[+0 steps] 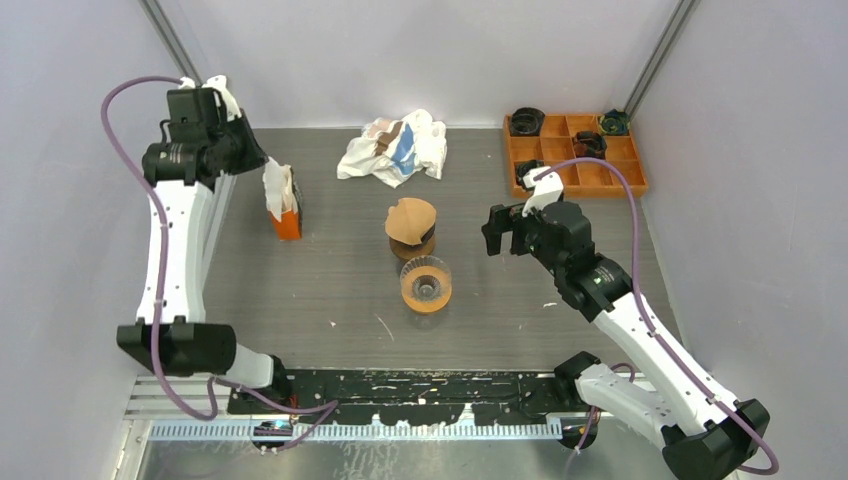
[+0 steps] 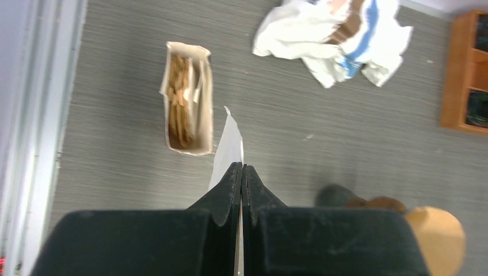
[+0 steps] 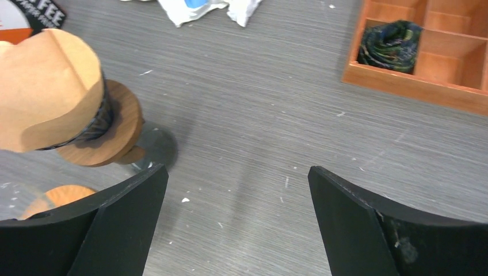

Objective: Place the coffee filter in the dripper
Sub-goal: Pick up the coffee filter from the coffee filter holder, then place the coffee filter in the coffee dripper.

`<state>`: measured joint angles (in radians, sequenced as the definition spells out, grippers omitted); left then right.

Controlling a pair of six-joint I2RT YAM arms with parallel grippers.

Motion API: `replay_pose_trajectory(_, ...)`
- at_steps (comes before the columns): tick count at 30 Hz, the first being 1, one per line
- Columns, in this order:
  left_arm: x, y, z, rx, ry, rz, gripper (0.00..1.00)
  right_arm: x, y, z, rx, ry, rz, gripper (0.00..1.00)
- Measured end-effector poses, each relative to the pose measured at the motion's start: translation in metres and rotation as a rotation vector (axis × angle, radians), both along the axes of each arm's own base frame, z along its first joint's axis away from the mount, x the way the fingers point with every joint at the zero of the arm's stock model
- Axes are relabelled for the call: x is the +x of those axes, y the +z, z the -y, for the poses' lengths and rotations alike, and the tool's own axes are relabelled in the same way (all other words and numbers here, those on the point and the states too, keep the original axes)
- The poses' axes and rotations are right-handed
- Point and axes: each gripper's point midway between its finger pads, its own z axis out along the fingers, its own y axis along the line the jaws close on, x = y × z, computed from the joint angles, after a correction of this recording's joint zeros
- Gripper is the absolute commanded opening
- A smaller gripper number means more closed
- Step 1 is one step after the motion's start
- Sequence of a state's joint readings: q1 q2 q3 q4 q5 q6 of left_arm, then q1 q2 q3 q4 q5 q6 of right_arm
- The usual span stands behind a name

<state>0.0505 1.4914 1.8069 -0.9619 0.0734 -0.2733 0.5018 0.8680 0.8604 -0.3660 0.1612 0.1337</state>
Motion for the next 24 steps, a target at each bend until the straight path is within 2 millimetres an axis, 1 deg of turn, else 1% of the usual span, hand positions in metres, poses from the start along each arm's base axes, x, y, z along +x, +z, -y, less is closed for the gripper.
replay_pose_trajectory(4,-0.026,0.012,0.022,-0.083,-0.056,0.037,0.0,-0.004,0.005,-0.016,0.043,0.081,0.004,0.99)
replay_pose_trajectory(10,-0.063,0.026,0.062,-0.187,-0.171,0.082,0.0,-0.01,0.013,-0.044,0.12,0.217,0.007,0.99)
replay_pose_trajectory(15,-0.096,0.047,0.095,-0.282,-0.274,0.157,0.0,-0.016,0.023,-0.064,0.196,0.312,0.013,0.99)
replay_pose_trajectory(21,-0.126,0.064,0.129,-0.407,-0.372,0.226,0.0,-0.023,0.048,-0.086,0.321,0.419,0.063,0.98)
replay_pose_trajectory(24,-0.134,0.068,0.143,-0.475,-0.406,0.243,0.0,-0.028,0.053,-0.097,0.387,0.469,0.071,0.99)
